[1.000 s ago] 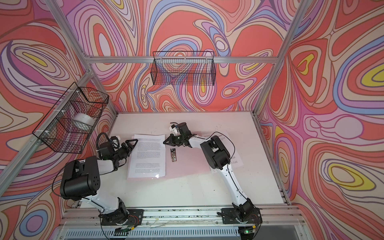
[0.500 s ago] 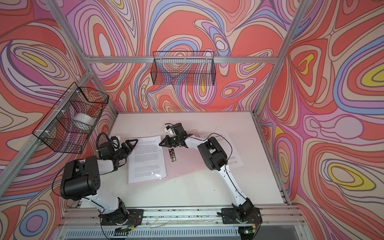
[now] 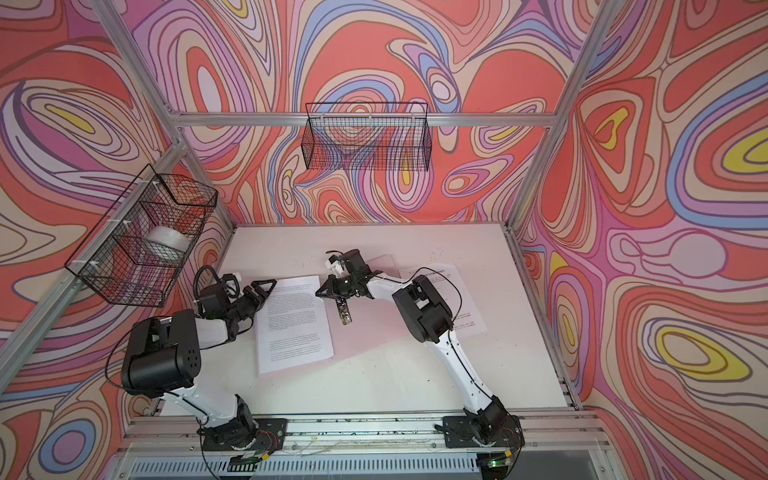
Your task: Put the files into the folder
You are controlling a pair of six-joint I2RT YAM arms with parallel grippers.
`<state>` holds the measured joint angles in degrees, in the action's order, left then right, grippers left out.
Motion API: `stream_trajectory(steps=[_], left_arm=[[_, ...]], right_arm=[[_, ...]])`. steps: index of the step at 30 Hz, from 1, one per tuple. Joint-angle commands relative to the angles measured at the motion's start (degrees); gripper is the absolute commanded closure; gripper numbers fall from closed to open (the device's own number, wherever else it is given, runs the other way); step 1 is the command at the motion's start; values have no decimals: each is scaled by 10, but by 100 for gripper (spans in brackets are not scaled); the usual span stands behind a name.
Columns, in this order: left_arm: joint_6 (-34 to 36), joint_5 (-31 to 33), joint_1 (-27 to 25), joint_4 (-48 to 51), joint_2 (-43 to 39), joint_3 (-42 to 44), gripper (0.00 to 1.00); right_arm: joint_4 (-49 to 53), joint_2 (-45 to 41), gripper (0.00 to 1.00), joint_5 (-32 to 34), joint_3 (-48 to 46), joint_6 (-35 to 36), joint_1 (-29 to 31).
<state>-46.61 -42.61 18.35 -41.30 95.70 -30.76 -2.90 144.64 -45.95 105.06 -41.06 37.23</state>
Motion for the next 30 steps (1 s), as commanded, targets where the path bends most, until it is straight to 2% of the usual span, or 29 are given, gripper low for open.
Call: stream_trajectory(steps=[1, 13, 19, 20, 24, 25, 27, 30], left_arm=[[-2, -8, -4, -23, 7, -13, 31], [-28, -14, -10, -61, 41, -37, 31], [-12, -9, -10, -37, 25, -38, 31], [-10, -9, -10, -35, 23, -39, 31], [-10, -12, -10, -36, 22, -38, 31], [-10, -12, -10, -36, 22, -38, 31], [-10, -12, -10, -37, 21, -37, 31], [-8, -12, -10, -33, 18, -38, 31]], right_arm=[[-2, 4, 100, -11, -9, 3, 11], [14, 11, 100, -20, 9, 4, 23], [64, -13, 100, 29, 13, 27, 18], [70, -21, 94, 39, 11, 30, 16], [100, -38, 57, 62, 20, 56, 7], [107, -41, 52, 62, 24, 61, 5], [118, -43, 48, 64, 31, 66, 2], [120, -50, 48, 64, 32, 68, -1]])
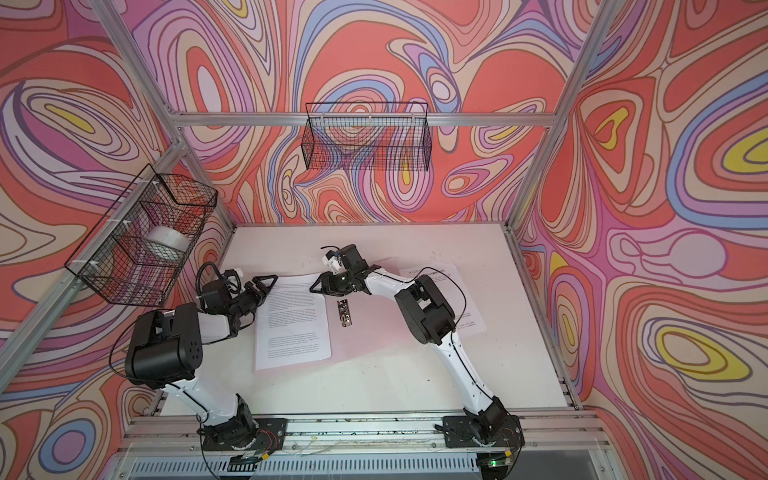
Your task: Put the files into the folder
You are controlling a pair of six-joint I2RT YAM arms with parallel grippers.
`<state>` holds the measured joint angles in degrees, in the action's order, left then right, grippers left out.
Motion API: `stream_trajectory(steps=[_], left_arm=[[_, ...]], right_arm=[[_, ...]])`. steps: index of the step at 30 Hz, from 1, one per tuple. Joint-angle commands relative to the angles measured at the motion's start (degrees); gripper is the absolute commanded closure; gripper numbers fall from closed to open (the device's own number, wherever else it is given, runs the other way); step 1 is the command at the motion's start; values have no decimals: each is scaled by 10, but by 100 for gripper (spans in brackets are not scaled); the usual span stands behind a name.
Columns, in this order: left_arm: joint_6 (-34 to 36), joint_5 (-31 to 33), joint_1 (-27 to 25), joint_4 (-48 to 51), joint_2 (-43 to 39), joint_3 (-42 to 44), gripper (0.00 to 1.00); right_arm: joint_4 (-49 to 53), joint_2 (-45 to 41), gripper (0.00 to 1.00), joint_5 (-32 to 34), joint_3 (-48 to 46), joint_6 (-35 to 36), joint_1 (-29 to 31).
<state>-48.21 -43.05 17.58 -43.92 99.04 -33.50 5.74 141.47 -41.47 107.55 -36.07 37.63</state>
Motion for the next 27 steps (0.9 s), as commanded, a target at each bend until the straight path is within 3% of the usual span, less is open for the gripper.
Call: stream_trajectory(steps=[1, 5, 15, 20, 27], left_arm=[[9, -7, -3, -5, -17, -11, 31], [8, -11, -3, -7, -17, -11, 31], [14, -13, -3, 6, -22, -12, 33], [13, -15, -3, 13, -28, -11, 35], [6, -24, -3, 43, -61, 0, 34]], right_arm=[[34, -20, 47, 18, 10, 18, -4], [47, -28, 47, 25, 10, 23, -4], [86, -120, 46, 131, -46, 74, -2], [89, -145, 50, 96, -58, 79, 15], [95, -247, 40, 153, -197, 108, 47]])
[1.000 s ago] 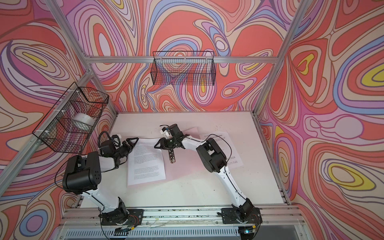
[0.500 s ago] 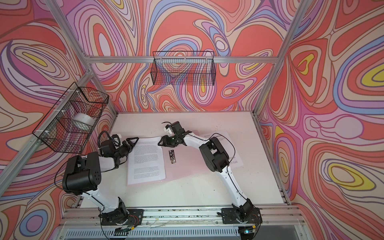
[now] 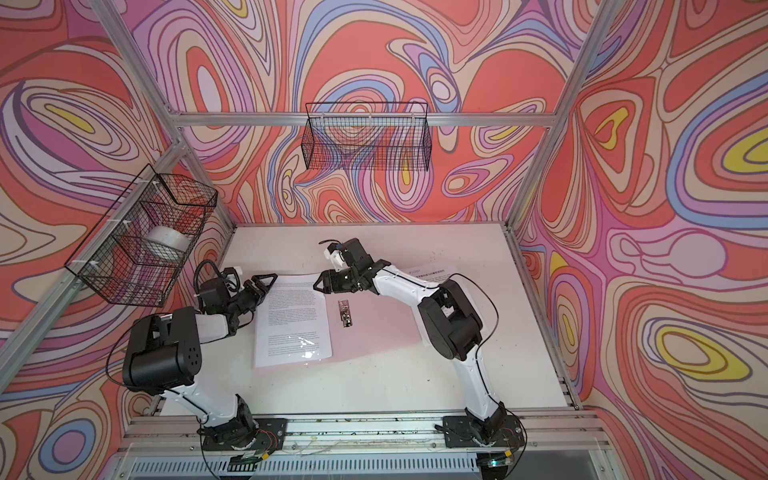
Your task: Put the files into the folder
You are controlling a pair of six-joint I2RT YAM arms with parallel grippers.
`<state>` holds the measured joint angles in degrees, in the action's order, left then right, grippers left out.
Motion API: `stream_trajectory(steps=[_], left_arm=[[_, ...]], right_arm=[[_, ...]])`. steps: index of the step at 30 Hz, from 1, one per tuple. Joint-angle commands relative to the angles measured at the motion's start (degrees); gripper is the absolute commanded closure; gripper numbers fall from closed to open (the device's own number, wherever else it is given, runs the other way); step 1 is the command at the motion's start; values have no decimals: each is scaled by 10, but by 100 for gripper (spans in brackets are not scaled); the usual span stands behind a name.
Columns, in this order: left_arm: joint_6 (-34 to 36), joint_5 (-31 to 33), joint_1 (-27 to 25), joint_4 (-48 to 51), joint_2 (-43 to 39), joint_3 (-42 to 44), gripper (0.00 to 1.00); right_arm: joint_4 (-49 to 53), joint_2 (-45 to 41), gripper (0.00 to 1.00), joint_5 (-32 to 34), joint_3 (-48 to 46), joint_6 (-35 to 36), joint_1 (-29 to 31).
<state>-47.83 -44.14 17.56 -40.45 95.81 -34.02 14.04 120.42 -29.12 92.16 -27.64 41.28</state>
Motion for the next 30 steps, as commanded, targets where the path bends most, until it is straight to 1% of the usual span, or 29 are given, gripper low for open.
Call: stream_trajectory(steps=[1, 3, 8, 10, 11, 13, 20, 24, 27, 30], left_arm=[[0, -14, -2, 8, -36, 9, 33], [-2, -15, -2, 16, -53, 17, 33], [-3, -3, -6, 34, -88, 40, 33], [-11, 1, -11, 38, -92, 40, 31], [-17, -3, -12, 33, -93, 60, 29], [-25, -5, -13, 23, -99, 70, 27], [-12, 15, -29, 57, -146, 106, 28], [3, 31, -30, 82, -170, 106, 30], [16, 43, -31, 111, -178, 89, 31], [21, 53, -30, 122, -170, 63, 31]], right_arm=[[0, -44, 40, 23, -61, 21, 13], [-12, -47, 41, 7, -88, 13, 18], [-52, -77, 43, 7, -172, -11, 20], [-63, -85, 46, 5, -191, -17, 27], [-64, -87, 46, 8, -197, -19, 33], [-72, -87, 47, 8, -210, -25, 42], [-139, -93, 48, -1, -275, -77, 64], [-152, -89, 48, -5, -286, -85, 71], [-160, -77, 49, -14, -287, -91, 72], [-158, -62, 49, -20, -274, -96, 72]])
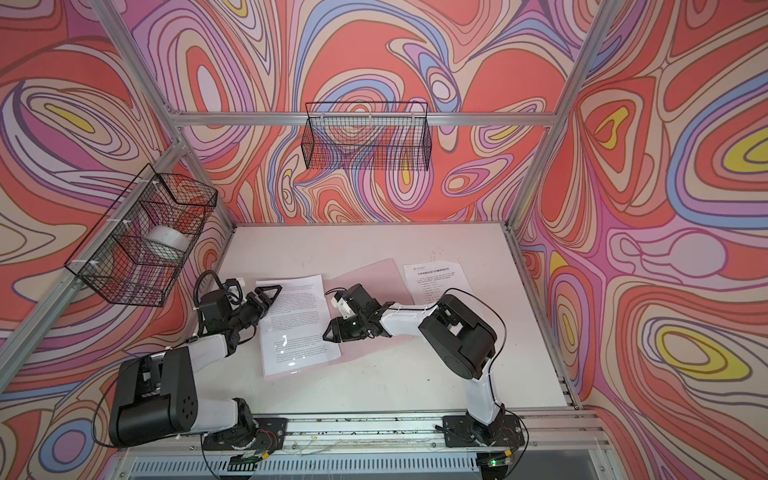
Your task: Put the files into the folder
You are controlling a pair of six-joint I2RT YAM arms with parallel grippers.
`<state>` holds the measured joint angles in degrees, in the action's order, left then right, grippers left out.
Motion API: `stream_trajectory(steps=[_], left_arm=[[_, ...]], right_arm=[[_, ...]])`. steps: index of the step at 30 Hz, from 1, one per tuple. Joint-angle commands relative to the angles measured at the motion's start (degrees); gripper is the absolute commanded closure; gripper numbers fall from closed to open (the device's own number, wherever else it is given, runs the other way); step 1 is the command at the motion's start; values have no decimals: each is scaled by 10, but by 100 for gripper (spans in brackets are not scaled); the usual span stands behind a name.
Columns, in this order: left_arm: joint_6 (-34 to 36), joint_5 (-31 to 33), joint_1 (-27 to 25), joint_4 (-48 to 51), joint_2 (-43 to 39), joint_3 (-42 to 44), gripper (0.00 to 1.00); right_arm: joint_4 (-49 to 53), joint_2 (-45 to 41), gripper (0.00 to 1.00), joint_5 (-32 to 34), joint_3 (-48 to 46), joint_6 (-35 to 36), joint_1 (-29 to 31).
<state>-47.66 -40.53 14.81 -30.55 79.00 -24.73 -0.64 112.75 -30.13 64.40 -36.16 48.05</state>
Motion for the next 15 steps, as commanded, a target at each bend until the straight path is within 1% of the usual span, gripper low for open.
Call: stream_trajectory(steps=[1, 2, 3, 9, 15], left_arm=[[20, 20, -3, 26, 5, -40, 31], [20, 22, -2, 28, 12, -43, 31], [19, 23, -2, 29, 22, -74, 31], [10, 22, 3, 36, 92, -160, 31], [-9, 16, 18, 3, 164, -208, 29]], right_arm=[[-10, 19, 49, -11, 9, -12, 4], [-9, 24, 49, -12, 15, -16, 4], [-9, 29, 49, -12, 24, -21, 4], [-3, 71, 49, -23, 84, -48, 5], [26, 110, 47, -12, 152, -59, 5]])
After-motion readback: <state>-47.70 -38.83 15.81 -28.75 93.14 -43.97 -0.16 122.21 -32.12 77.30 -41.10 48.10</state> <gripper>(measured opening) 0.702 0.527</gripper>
